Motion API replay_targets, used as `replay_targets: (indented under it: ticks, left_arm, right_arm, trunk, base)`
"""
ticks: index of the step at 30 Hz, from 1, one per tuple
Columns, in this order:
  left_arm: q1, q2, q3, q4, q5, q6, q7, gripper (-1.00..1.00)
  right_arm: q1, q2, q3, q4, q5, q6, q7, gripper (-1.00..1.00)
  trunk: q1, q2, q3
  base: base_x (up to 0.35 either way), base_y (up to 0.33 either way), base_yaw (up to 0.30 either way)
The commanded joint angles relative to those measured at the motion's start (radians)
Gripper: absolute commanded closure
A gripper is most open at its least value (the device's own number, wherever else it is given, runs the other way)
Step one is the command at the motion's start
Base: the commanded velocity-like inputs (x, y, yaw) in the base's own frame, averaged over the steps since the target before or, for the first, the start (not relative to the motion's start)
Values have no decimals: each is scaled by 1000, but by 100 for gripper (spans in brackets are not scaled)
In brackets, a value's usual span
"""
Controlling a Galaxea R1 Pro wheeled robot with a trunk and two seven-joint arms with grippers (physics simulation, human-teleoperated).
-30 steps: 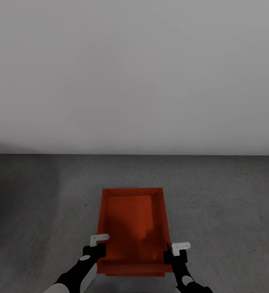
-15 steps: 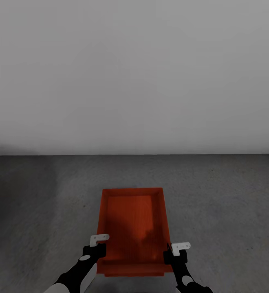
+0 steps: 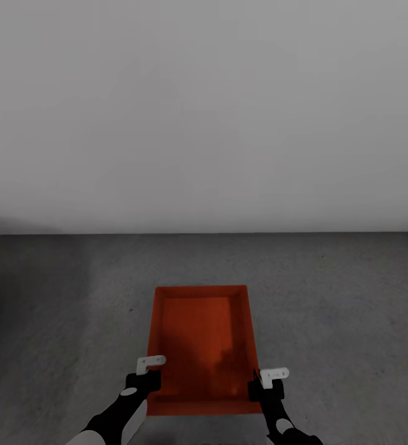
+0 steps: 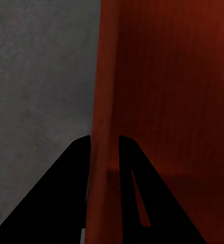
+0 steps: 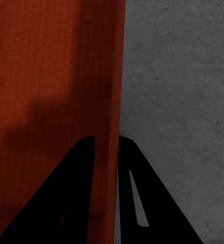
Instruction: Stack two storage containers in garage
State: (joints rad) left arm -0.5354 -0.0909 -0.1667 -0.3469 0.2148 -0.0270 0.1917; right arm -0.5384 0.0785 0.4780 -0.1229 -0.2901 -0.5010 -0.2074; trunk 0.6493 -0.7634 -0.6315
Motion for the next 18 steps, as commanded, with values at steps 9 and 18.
replay_targets:
  ticks: [9,18]
  left_arm:
    - [0,10,-11,16,8,-2,36,100]
    - [0,9,-10,16,9,-3,37,100]
  right_arm:
    - [-2,0,-42,-1,-15,-10,-41,100]
    - [-2,0,-42,-1,-15,-10,-41,100]
  trunk:
    - [0,-1,-1]
    - [0,-1,-1]
  base:
    - [-4,4,0]
    - [-5,0,0]
